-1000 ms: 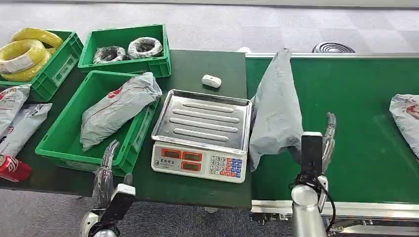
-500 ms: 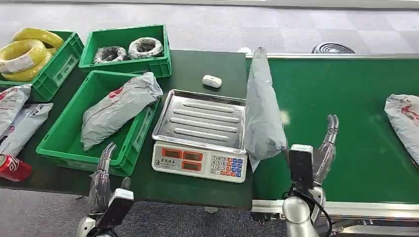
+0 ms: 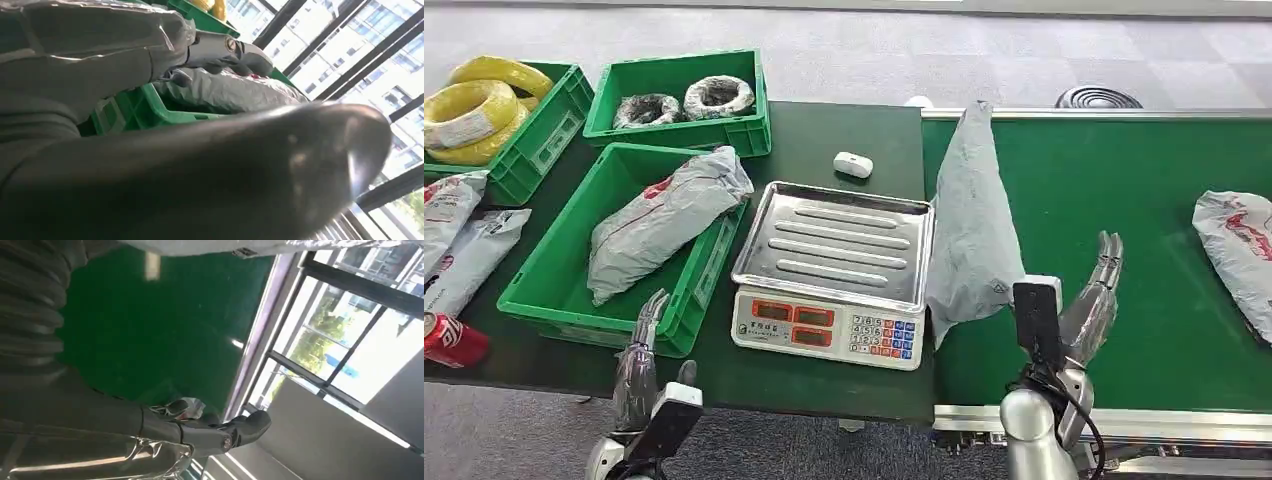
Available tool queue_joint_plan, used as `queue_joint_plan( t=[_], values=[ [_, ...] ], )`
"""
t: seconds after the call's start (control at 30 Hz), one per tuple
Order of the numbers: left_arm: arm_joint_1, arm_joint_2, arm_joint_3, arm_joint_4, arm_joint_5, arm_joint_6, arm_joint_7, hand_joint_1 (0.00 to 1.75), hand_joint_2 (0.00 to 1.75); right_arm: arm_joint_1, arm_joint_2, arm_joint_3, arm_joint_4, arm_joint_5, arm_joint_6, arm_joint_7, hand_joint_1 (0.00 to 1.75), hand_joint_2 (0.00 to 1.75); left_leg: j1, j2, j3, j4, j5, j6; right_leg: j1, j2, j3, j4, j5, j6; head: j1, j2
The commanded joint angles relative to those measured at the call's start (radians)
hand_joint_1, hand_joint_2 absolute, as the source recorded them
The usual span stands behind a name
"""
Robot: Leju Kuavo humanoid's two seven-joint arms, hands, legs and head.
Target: Moved the parcel from conveyor to table for the left to box.
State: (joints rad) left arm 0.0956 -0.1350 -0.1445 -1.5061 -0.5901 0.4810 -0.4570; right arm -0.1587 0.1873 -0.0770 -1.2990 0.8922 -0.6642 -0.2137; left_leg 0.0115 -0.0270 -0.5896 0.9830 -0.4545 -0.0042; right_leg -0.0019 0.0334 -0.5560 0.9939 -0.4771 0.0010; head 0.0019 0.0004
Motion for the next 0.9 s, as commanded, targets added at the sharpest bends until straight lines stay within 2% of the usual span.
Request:
queue_joint_plan(
  t=[0.03,0.17,0.23,0.3,0.67,0.7,0.77,0.9],
  values=[
    [-0.002,-0.006,-0.071,0.079,-0.011,0.004,0.015,0.0,0.0,-0.093,0.001,-0.013,0.275,0.06,0.046,0.061,0.0,1.75,0.0,0.003,0.003,-0.002,0.0,0.0,0.0,-0.001,0.002,-0.002,0.001,0.0,0.0,0.0],
    [-0.008,-0.008,-0.084,0.087,-0.012,0.009,0.014,0.0,0.0,-0.1,0.017,0.012,0.284,0.062,0.05,0.06,0.0,1.75,-0.001,0.003,0.004,-0.003,0.0,0.0,0.0,-0.002,0.003,-0.002,0.0,0.0,0.0,0.0],
    [-0.017,-0.009,-0.086,0.093,-0.012,0.011,0.014,0.0,0.0,-0.108,0.022,0.014,0.282,0.063,0.069,0.085,0.0,1.75,-0.001,0.002,0.002,-0.001,0.0,0.0,0.0,-0.001,0.001,-0.001,0.0,0.0,0.0,0.0],
    [-0.019,-0.009,-0.087,0.094,-0.019,0.017,0.02,0.0,0.0,-0.12,0.021,0.008,0.302,0.098,0.103,0.157,0.0,1.75,-0.001,0.002,0.002,-0.001,0.0,0.0,0.0,-0.001,0.001,-0.001,0.0,0.0,-0.001,0.0],
    [-0.022,-0.013,-0.089,0.092,-0.027,0.012,0.029,0.0,0.0,-0.13,0.019,0.0,0.326,0.106,0.116,0.174,0.0,1.75,-0.001,0.001,0.001,-0.001,0.0,0.0,0.0,-0.001,0.001,-0.001,0.0,0.0,0.0,0.0],
    [-0.026,-0.015,-0.09,0.092,-0.03,0.008,0.031,0.0,0.0,-0.13,0.018,-0.004,0.324,0.096,0.114,0.166,0.0,1.75,-0.001,0.002,0.002,-0.002,0.0,0.0,0.0,-0.002,0.002,-0.002,0.0,0.001,0.0,0.0],
    [-0.034,-0.02,-0.092,0.093,-0.038,-0.001,0.036,0.0,0.0,-0.116,0.021,-0.027,0.304,-0.016,0.131,0.093,0.0,1.75,-0.001,0.002,0.002,-0.002,0.0,0.0,-0.001,-0.003,0.002,-0.001,0.0,0.0,0.0,0.0],
    [-0.03,-0.026,-0.092,0.082,-0.051,-0.008,0.048,0.0,0.0,-0.098,0.013,-0.036,0.304,0.023,0.115,0.128,0.0,1.75,-0.001,0.0,0.002,-0.001,0.0,0.0,0.0,-0.004,0.002,-0.001,0.0,0.001,-0.001,0.0]
  ],
)
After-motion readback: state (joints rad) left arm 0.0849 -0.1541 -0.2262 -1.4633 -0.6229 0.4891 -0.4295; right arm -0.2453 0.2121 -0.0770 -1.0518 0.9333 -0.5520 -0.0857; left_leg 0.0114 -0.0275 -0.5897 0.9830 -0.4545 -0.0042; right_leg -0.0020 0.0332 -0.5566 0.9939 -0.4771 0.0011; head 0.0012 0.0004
